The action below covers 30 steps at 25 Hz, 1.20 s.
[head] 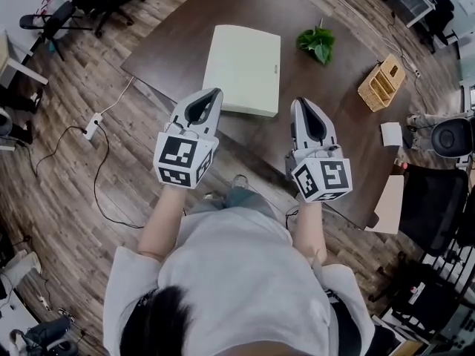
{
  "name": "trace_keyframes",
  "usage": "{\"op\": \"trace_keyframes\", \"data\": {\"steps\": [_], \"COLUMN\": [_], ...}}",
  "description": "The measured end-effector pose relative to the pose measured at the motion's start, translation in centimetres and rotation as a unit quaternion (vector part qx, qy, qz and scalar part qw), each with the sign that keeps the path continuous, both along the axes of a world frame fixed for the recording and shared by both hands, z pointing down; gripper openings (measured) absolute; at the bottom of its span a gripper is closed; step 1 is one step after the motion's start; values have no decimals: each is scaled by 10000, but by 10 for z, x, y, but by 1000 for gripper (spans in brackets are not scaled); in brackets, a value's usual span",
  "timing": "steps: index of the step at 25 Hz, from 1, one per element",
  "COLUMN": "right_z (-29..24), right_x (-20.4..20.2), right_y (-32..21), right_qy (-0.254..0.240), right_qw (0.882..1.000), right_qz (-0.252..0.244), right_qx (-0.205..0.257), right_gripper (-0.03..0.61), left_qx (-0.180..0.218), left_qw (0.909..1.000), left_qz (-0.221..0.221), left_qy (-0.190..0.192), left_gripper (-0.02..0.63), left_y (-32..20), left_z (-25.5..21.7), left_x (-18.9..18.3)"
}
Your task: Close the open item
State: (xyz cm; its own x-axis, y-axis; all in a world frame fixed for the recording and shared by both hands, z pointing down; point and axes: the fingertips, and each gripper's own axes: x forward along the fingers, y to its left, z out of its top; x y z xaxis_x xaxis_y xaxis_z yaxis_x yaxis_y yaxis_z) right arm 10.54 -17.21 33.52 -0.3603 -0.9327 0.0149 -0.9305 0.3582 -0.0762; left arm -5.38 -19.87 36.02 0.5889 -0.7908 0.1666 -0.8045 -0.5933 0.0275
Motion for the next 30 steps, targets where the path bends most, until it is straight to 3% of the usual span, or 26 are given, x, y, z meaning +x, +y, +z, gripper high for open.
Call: {"op": "trace_keyframes", "data": {"steps": [15, 30], "right_z": [-24, -49], "right_x": [-33, -47], "right_y": [49, 89], "right_qy": [217, 171], "right_qw": [9992, 9974], "right_qz": [199, 408], "right_qx": [275, 568], "right_gripper": [14, 14], "left_qx": [742, 1008], "left_qw": [9952, 9907], "left_qz": [-580, -690], "left_qy": [247, 608], "left_gripper": [8, 8], "left_y": [48, 83], "left_z": [-54, -82], "left_x": [-77, -115]}}
